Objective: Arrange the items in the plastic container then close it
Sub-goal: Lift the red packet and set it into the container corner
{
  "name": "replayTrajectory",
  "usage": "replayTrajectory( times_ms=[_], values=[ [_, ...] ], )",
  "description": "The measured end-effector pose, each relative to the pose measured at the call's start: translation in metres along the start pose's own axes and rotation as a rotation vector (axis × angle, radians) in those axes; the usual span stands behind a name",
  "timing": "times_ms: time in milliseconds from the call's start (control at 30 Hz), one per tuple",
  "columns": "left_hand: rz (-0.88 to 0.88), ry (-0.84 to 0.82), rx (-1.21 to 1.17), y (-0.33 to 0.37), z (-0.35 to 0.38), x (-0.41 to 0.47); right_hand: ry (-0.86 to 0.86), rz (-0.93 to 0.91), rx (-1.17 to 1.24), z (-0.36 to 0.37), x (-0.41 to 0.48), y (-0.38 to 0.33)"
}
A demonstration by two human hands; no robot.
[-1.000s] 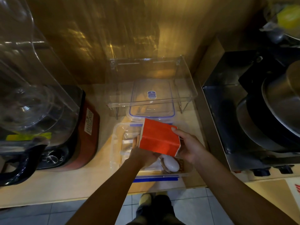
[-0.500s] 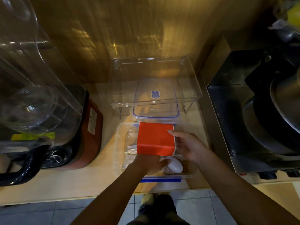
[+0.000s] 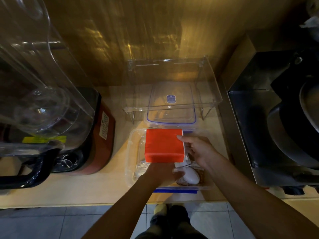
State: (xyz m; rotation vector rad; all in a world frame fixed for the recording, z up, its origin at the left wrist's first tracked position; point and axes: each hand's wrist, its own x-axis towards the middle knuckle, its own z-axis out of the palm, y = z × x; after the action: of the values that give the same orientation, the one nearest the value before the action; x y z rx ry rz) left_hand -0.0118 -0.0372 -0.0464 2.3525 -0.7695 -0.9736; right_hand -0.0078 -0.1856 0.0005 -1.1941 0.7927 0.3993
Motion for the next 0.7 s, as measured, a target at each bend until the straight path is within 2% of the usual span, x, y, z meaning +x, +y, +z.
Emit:
replayTrajectory(
  times_ms=[100, 200, 300, 400, 633, 700],
  values=[
    [-0.068, -0.164, -0.086, 0.004, -0.005, -0.002, 0.058, -0.025, -0.035, 0.010, -0.001, 0.004],
    [-0.188, -0.251, 0.036, 0.010, -0.007, -0.003, 0.139, -0.028, -0.061, 0.019, 0.000, 0.006],
    [-0.232, -0.264, 0.139, 0.010, -0.003, -0.006, 0.144, -0.031, -0.033, 0.027, 0.001, 0.007],
    [-0.261, -0.231, 0.135, 0.006, 0.000, -0.007, 0.094, -0.037, -0.007, 0.033, 0.002, 0.010],
    [-0.157, -0.160, -0.024, 0.010, -0.002, -0.013, 0.051, -0.020, 0.038, 0.047, 0.010, 0.014],
    [-0.123, -0.159, 0.004, 0.012, -0.003, -0.015, 0.068, -0.016, 0.051, 0.049, 0.015, 0.016]
  ],
)
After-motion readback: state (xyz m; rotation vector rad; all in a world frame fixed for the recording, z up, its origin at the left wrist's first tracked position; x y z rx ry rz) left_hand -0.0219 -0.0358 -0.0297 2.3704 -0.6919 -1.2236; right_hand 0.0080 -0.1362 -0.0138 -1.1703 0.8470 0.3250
